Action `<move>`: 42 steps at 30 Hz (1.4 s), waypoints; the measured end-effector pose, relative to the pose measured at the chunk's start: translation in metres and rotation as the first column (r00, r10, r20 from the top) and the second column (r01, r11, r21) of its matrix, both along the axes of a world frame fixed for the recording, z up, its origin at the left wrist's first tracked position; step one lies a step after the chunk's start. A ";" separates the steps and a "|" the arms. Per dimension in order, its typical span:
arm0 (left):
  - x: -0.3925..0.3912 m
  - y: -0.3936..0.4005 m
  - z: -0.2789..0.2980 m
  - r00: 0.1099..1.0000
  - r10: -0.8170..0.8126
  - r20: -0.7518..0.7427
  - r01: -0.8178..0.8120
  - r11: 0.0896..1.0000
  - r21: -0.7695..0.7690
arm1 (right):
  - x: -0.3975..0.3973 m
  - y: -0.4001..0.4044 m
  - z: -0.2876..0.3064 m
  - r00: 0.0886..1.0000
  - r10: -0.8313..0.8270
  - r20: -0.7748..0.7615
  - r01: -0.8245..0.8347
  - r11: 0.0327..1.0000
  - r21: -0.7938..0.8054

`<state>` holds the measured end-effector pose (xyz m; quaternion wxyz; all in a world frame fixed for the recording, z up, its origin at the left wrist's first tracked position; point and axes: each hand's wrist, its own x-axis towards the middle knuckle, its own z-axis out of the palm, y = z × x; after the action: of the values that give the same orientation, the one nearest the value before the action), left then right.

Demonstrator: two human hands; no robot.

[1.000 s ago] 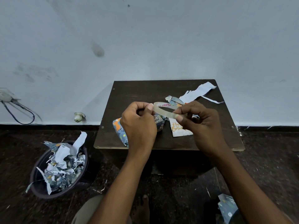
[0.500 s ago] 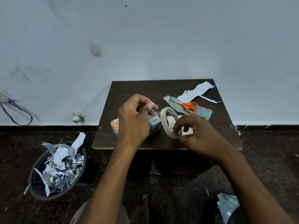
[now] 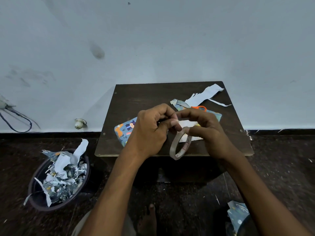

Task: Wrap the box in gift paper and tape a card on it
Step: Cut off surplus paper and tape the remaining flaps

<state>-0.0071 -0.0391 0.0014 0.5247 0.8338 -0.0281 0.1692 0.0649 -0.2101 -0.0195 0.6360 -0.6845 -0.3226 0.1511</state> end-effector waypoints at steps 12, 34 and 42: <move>0.004 0.002 -0.001 0.999 0.047 0.015 -0.045 0.994 -0.104 | -0.003 -0.006 0.006 0.979 0.063 -0.194 -0.071 0.997 -0.038; 0.009 0.010 -0.002 0.999 -0.048 0.021 0.052 0.947 -0.318 | -0.015 -0.008 0.037 0.779 0.041 -0.626 -0.063 0.998 -0.013; 0.006 0.029 -0.005 0.984 0.139 -0.109 -0.159 0.965 -0.206 | -0.003 -0.016 0.026 0.780 -0.153 -0.607 0.135 0.988 -0.076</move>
<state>-0.0009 -0.0103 -0.0039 0.5979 0.7792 0.0779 0.1711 0.0622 -0.2261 0.0064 0.7058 -0.6306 -0.0443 0.3197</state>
